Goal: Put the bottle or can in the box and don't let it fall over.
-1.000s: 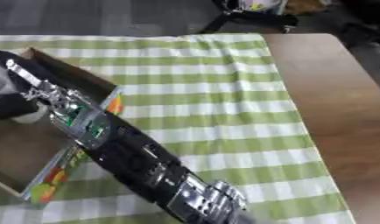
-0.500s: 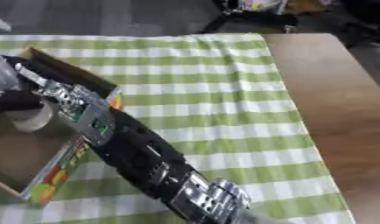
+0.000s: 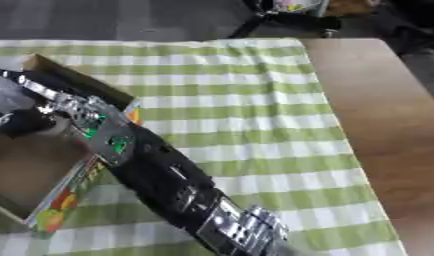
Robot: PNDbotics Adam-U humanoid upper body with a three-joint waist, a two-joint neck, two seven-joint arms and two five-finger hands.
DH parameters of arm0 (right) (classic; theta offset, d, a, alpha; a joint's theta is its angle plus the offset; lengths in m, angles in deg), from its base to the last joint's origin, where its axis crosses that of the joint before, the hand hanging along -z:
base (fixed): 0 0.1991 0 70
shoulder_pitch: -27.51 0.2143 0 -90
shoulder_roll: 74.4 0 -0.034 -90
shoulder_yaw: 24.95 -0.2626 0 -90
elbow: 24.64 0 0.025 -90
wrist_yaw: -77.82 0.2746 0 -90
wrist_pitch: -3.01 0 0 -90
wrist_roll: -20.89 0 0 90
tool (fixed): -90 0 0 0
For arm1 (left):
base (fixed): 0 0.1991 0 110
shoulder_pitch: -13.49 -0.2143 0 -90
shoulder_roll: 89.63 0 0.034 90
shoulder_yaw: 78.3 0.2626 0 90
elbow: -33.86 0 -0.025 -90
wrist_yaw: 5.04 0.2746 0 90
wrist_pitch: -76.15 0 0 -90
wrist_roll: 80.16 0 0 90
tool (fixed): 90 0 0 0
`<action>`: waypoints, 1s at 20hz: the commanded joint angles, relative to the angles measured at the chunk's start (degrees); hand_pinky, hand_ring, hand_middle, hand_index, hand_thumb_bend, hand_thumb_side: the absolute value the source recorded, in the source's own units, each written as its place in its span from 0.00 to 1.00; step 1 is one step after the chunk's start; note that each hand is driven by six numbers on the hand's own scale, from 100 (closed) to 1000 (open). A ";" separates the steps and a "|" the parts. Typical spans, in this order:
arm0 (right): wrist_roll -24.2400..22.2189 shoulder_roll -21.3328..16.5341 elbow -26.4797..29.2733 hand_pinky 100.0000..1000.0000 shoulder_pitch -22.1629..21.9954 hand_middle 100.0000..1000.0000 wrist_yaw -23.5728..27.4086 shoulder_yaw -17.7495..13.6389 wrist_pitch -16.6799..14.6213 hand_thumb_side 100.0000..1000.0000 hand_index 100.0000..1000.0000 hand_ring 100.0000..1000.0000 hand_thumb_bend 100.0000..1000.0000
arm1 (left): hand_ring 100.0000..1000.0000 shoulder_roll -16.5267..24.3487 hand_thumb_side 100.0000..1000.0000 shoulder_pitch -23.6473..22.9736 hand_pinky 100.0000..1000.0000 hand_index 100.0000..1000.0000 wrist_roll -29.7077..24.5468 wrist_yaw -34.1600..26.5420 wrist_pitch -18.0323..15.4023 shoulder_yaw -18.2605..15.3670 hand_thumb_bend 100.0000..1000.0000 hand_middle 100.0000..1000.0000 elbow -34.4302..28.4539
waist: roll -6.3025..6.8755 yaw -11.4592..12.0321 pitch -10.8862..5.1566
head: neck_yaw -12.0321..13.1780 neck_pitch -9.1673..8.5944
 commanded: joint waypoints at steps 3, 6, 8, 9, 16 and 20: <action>-1.08 -0.61 1.01 1.00 0.93 1.00 -0.02 -0.55 2.24 0.00 1.00 1.00 0.26 | 0.48 1.12 0.84 -0.09 1.00 0.76 0.03 -0.17 -0.06 -0.17 0.07 0.68 -0.50 | 0.52 -0.08 -1.45 | 0.30 0.13; -0.11 -0.62 1.35 1.00 1.24 1.00 0.73 -0.63 3.71 0.00 1.00 1.00 0.27 | 0.48 1.12 0.84 -0.14 1.00 0.76 0.07 -0.22 -0.08 -0.19 0.07 0.68 -0.47 | 0.56 -0.07 -1.53 | 0.31 0.07; -0.10 -0.80 1.35 1.00 1.67 1.00 1.28 -0.59 4.32 0.00 1.00 1.00 0.27 | 0.48 1.14 0.84 -0.23 1.00 0.75 0.16 -0.23 -0.11 -0.20 0.07 0.68 -0.46 | 0.56 -0.08 -1.65 | 0.33 0.17; -0.17 -0.89 1.24 1.00 1.91 1.00 1.60 -0.62 4.60 0.00 1.00 1.00 0.27 | 0.48 1.15 0.84 -0.26 1.00 0.75 0.17 -0.25 -0.11 -0.20 0.07 0.68 -0.45 | 0.54 -0.11 -1.74 | 0.32 0.26; -0.77 -2.13 -0.65 1.00 5.31 1.00 3.14 -1.32 7.09 0.00 1.00 1.00 0.28 | 0.48 1.43 0.84 -0.37 1.00 0.75 0.23 -0.42 0.07 -0.06 0.08 0.67 -0.38 | 0.15 -0.44 -2.67 | 0.42 1.31; -1.33 -2.61 -2.31 1.00 5.99 1.00 3.73 -1.72 8.19 0.00 1.00 1.00 0.28 | 0.48 1.46 0.84 -0.60 1.00 0.75 0.24 -0.51 0.15 -0.16 0.08 0.67 -0.41 | 0.01 -0.43 -3.00 | 0.62 1.69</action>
